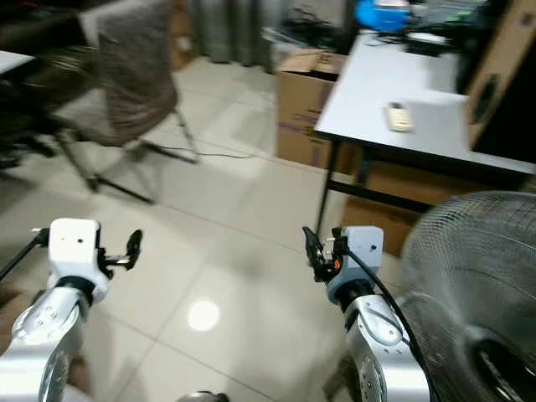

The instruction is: Move the pillow to the sofa from floor

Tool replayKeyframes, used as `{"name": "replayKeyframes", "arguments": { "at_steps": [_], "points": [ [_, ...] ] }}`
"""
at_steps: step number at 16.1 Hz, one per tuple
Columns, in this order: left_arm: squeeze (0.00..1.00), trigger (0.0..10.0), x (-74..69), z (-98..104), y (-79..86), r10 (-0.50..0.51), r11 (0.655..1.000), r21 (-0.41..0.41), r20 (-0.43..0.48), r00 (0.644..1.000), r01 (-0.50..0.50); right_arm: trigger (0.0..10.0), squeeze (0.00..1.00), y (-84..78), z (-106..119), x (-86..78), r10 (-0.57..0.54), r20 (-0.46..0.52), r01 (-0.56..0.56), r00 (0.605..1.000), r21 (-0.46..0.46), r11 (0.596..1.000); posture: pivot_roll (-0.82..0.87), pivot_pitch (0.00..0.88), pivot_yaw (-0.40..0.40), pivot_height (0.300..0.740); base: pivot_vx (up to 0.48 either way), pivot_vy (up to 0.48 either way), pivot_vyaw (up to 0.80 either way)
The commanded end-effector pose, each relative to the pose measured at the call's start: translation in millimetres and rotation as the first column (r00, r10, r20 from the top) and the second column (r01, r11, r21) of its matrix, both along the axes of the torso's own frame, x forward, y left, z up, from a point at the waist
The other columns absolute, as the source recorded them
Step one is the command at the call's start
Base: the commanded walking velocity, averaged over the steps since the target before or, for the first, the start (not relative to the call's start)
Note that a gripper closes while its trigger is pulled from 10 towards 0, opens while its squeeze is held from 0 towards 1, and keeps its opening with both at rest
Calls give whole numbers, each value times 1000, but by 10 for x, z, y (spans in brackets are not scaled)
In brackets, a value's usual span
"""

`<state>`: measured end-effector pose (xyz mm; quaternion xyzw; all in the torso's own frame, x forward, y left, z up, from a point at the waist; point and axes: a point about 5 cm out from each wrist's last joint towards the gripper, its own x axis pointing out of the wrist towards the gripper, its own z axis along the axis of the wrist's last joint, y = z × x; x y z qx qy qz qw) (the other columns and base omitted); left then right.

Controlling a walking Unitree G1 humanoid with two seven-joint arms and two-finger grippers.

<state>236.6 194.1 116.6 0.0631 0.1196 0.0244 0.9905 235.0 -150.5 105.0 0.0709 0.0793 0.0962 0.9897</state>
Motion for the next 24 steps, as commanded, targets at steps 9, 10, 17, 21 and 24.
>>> {"name": "replayKeyframes", "arguments": {
  "at_steps": [9,10,17,21,24],
  "points": [
    [0,10000,-172,161,88,48,999,-15,54,997,-47,10000,1000,156,14,123,75,44,-70,996,-108,992,-28,0,8,740,0,0,800],
    [0,10000,-153,163,-1,0,1000,6,53,999,0,10000,1000,145,25,164,84,38,-80,996,-96,992,-46,0,16,740,0,0,800],
    [0,10000,-32,225,73,50,995,76,103,993,-58,10000,1000,144,0,254,-84,-1,84,996,-35,996,-63,0,11,740,0,0,800],
    [0,10000,-55,168,131,38,995,86,72,997,-44,10000,1000,174,21,309,-3,-12,2,1000,-55,998,-57,0,2,740,0,0,800],
    [0,10000,-19,210,123,21,993,114,92,996,-32,10000,1000,166,-32,302,16,-21,-18,1000,-95,995,-54,0,4,740,0,0,800]
  ]
}}
